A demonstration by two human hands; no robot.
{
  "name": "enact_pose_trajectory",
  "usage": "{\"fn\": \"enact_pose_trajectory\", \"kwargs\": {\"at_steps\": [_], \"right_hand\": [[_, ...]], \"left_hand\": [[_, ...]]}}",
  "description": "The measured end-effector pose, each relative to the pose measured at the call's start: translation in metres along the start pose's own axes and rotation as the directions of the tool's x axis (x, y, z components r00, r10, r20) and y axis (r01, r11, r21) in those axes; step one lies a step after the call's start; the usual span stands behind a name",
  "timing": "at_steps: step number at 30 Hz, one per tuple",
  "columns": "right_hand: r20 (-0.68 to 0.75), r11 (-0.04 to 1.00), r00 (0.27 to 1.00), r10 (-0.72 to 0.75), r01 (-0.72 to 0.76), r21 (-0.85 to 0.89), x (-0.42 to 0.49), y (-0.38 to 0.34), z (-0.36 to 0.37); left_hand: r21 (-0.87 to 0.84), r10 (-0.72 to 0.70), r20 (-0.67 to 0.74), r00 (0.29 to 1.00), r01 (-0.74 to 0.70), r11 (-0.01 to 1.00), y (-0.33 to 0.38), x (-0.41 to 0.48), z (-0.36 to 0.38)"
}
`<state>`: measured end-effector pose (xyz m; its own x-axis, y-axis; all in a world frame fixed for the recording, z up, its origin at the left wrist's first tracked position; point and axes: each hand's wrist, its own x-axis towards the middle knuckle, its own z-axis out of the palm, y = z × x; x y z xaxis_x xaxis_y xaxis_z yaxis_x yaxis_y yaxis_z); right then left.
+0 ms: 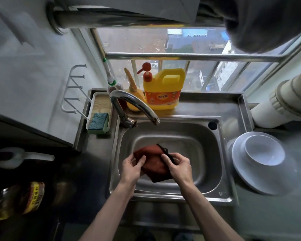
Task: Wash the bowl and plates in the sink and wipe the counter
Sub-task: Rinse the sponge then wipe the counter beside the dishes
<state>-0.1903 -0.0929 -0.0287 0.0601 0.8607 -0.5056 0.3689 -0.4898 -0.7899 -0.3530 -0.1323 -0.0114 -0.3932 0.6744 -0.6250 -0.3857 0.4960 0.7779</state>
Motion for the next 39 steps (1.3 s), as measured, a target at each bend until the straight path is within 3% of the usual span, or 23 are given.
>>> {"fn": "enact_pose_trajectory", "kwargs": {"at_steps": [3, 5, 7, 9, 11, 13, 14, 16, 18, 20, 21, 22, 23, 27, 28, 30, 32, 33, 34, 35, 37, 39], "right_hand": [[-0.068, 0.998, 0.997, -0.049, 0.045, -0.054, -0.003, 0.001, -0.006], [0.111, 0.948, 0.986, 0.128, -0.155, 0.278, -0.01, -0.015, 0.0], [0.418, 0.691, 0.861, 0.291, -0.491, 0.531, -0.017, -0.029, 0.009], [0.519, 0.556, 0.81, 0.271, -0.572, 0.602, -0.018, -0.03, 0.017], [0.488, 0.582, 0.841, 0.234, -0.523, 0.622, -0.019, -0.029, 0.02], [0.425, 0.639, 0.879, 0.217, -0.457, 0.619, -0.018, -0.029, 0.027], [0.39, 0.694, 0.898, 0.205, -0.414, 0.589, -0.02, -0.032, 0.034], [0.332, 0.838, 0.934, 0.134, -0.285, 0.465, -0.025, -0.045, 0.055], [0.306, 0.949, 0.949, -0.072, -0.029, 0.313, -0.036, -0.059, 0.083], [0.367, 0.928, 0.855, -0.365, 0.365, 0.073, -0.041, -0.066, 0.119], [0.474, 0.834, 0.755, -0.453, 0.547, -0.074, -0.042, -0.066, 0.138], [0.6, 0.729, 0.671, -0.435, 0.654, -0.202, -0.042, -0.062, 0.154], [0.675, 0.66, 0.634, -0.376, 0.695, -0.285, -0.039, -0.058, 0.168], [0.692, 0.563, 0.619, -0.371, 0.743, -0.363, -0.03, -0.039, 0.191], [0.664, 0.589, 0.633, -0.399, 0.732, -0.343, -0.03, -0.036, 0.191], [0.483, 0.694, 0.724, -0.492, 0.661, -0.285, -0.03, -0.032, 0.188], [0.26, 0.775, 0.811, -0.524, 0.581, -0.249, -0.031, -0.029, 0.18], [0.201, 0.783, 0.823, -0.531, 0.567, -0.256, -0.03, -0.028, 0.176], [0.174, 0.79, 0.832, -0.527, 0.555, -0.262, -0.028, -0.026, 0.172], [0.154, 0.799, 0.839, -0.521, 0.543, -0.258, -0.026, -0.023, 0.17], [0.125, 0.818, 0.851, -0.51, 0.525, -0.237, -0.022, -0.02, 0.165], [0.127, 0.832, 0.868, -0.48, 0.497, -0.247, -0.02, -0.018, 0.161]], "left_hand": [[0.196, 0.235, 0.009, 0.972, -0.232, 0.953, 0.012, -0.005, -0.001], [0.358, 0.326, 0.225, 0.918, -0.389, 0.849, 0.018, -0.011, -0.002], [0.493, 0.2, 0.55, 0.811, -0.509, 0.706, 0.023, -0.018, -0.004], [0.532, 0.016, 0.679, 0.734, -0.507, 0.678, 0.029, -0.024, -0.01], [0.485, 0.071, 0.565, 0.822, -0.401, 0.777, 0.038, -0.029, -0.022], [0.43, 0.212, 0.305, 0.929, -0.333, 0.839, 0.04, -0.03, -0.042], [0.417, 0.264, 0.174, 0.949, -0.314, 0.853, 0.038, -0.029, -0.053], [0.406, 0.312, -0.05, 0.949, -0.266, 0.874, 0.028, -0.026, -0.078], [0.437, 0.355, -0.176, 0.918, -0.25, 0.864, 0.018, -0.021, -0.105], [0.511, 0.437, -0.228, 0.87, -0.275, 0.814, 0.013, -0.02, -0.131], [0.569, 0.491, -0.234, 0.839, -0.292, 0.769, 0.013, -0.021, -0.141], [0.637, 0.546, -0.225, 0.807, -0.302, 0.709, 0.012, -0.021, -0.15], [0.705, 0.585, -0.198, 0.787, -0.3, 0.642, 0.011, -0.02, -0.157], [0.873, 0.62, -0.031, 0.784, -0.28, 0.398, -0.002, -0.012, -0.17], [0.889, 0.656, -0.053, 0.753, -0.264, 0.374, -0.003, -0.011, -0.171], [0.907, 0.77, -0.073, 0.634, -0.279, 0.315, -0.001, -0.01, -0.169], [0.902, 0.826, 0.13, 0.549, -0.411, 0.131, -0.002, -0.005, -0.159], [0.884, 0.795, 0.267, 0.545, -0.467, 0.024, -0.006, 0.002, -0.154], [0.878, 0.736, 0.351, 0.579, -0.476, -0.044, -0.012, 0.013, -0.149], [0.899, 0.671, 0.353, 0.652, -0.436, -0.049, -0.019, 0.025, -0.146], [0.956, 0.557, 0.228, 0.798, -0.293, 0.03, -0.027, 0.045, -0.145], [0.96, 0.537, 0.23, 0.812, -0.279, 0.01, -0.036, 0.059, -0.151]]}}
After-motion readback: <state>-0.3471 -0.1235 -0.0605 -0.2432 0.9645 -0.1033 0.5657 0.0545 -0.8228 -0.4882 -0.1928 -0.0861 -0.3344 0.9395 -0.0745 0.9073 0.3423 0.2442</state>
